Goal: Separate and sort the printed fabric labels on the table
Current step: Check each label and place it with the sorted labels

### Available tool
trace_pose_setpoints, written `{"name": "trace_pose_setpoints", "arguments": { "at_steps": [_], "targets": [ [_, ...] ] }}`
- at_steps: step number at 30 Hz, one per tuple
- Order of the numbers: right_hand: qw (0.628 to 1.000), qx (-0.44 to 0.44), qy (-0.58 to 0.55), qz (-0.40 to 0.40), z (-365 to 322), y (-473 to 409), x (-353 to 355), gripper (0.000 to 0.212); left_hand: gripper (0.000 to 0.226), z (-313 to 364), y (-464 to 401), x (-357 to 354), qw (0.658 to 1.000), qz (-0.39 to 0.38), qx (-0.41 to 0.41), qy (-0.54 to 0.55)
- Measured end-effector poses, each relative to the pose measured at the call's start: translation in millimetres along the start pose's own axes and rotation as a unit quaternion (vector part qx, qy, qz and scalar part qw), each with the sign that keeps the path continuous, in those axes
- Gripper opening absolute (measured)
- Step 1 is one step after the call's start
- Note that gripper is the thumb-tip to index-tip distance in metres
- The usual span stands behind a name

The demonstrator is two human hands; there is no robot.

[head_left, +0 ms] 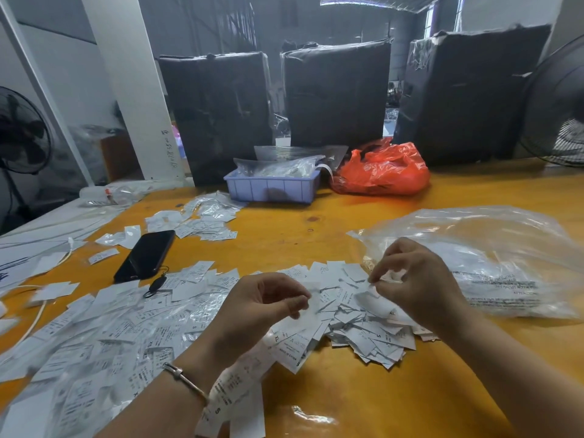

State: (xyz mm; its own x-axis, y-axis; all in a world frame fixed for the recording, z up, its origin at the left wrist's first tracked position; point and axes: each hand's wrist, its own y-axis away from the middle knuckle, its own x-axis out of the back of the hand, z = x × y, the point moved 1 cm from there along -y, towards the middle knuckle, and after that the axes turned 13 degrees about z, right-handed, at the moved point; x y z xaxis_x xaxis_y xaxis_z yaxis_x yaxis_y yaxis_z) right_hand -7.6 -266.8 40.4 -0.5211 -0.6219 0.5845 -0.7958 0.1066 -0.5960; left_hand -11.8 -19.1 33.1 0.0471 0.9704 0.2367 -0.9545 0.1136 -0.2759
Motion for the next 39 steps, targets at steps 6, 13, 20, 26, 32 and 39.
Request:
{"name": "trace_pose_setpoints", "arguments": {
  "at_steps": [6,13,20,26,32,39],
  "targets": [
    [0.946,-0.157,-0.280,-0.050,-12,0,4,0.025,0.022,5,1,2,0.995,-0.012,0.057,0.077],
    [0.905,-0.228,-0.355,-0.051,-10,3,-2,0.014,0.027,6,3,1,0.994,-0.042,0.076,0.065],
    [0.899,-0.240,-0.361,-0.056,-13,4,-4,0.028,0.008,5,0,2,0.997,-0.010,0.051,0.055],
    [0.893,-0.245,-0.374,-0.052,-20,6,-4,0.051,0.028,4,0,1,0.997,0.004,0.048,0.059],
    [0.891,-0.204,-0.400,-0.064,-27,9,-5,0.051,0.026,3,0,-2,0.997,0.022,0.040,0.061],
    [0.879,-0.154,-0.450,-0.007,-36,13,2,0.044,0.022,6,3,-5,0.999,0.030,-0.006,0.023]
  ]
}}
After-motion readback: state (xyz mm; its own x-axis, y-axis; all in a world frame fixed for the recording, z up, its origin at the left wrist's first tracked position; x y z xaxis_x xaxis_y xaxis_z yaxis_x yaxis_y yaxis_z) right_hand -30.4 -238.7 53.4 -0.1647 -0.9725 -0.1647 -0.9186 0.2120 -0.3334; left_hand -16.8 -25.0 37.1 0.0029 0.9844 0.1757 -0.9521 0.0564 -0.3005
